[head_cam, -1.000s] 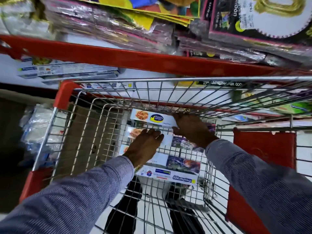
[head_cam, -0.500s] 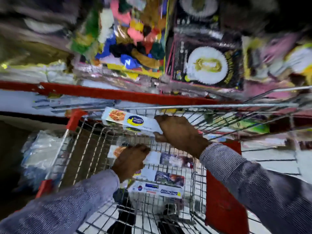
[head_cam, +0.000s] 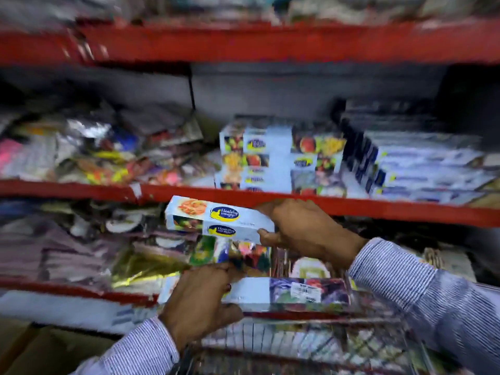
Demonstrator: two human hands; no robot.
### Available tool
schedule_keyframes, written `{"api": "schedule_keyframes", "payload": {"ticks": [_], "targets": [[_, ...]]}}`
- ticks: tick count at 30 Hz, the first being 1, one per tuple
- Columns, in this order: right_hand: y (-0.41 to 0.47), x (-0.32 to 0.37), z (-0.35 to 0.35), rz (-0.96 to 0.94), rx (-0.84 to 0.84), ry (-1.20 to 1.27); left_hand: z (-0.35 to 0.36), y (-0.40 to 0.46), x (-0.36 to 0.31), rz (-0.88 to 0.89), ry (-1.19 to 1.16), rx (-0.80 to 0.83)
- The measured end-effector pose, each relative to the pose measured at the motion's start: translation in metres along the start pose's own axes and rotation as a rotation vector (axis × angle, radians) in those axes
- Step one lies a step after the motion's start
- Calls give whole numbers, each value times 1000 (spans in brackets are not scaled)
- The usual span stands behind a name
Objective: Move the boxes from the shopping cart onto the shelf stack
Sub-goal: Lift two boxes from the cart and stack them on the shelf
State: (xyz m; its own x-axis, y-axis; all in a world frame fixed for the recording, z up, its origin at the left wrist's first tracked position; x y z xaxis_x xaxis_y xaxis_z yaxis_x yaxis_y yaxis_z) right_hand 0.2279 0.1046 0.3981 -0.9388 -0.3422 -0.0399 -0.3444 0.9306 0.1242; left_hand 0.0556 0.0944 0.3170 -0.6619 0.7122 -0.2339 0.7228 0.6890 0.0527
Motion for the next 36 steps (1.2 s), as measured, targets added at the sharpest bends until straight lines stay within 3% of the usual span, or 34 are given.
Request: {"api": "schedule_keyframes", "payload": {"ticks": [8,13,22,36], "targets": [[26,-21,-91,69,-69,-59,-113,43,-13,8,95,-186],[47,-53,-98,149,-5,-114,-151,69,-22,40,76,-170],[87,-115,-60,253,55,-34,-150,106,-22,53,33,-97],[104,-142,-17,290,-3,5,-134,125,-15,74,5,-46]]}}
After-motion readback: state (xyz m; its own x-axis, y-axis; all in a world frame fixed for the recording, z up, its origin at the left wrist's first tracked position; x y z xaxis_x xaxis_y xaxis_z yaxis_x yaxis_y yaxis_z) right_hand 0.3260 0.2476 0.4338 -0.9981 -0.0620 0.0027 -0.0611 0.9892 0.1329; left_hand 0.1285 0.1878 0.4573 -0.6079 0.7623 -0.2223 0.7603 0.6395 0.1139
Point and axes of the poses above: each hand's wrist, its own y-axis towards the middle knuckle, its own z-axis out of the palm, x = y × z, the point moved 5 cm from there along y, towards the middle knuckle, and after that the axes turned 8 degrees about x, right-handed, at the moved point
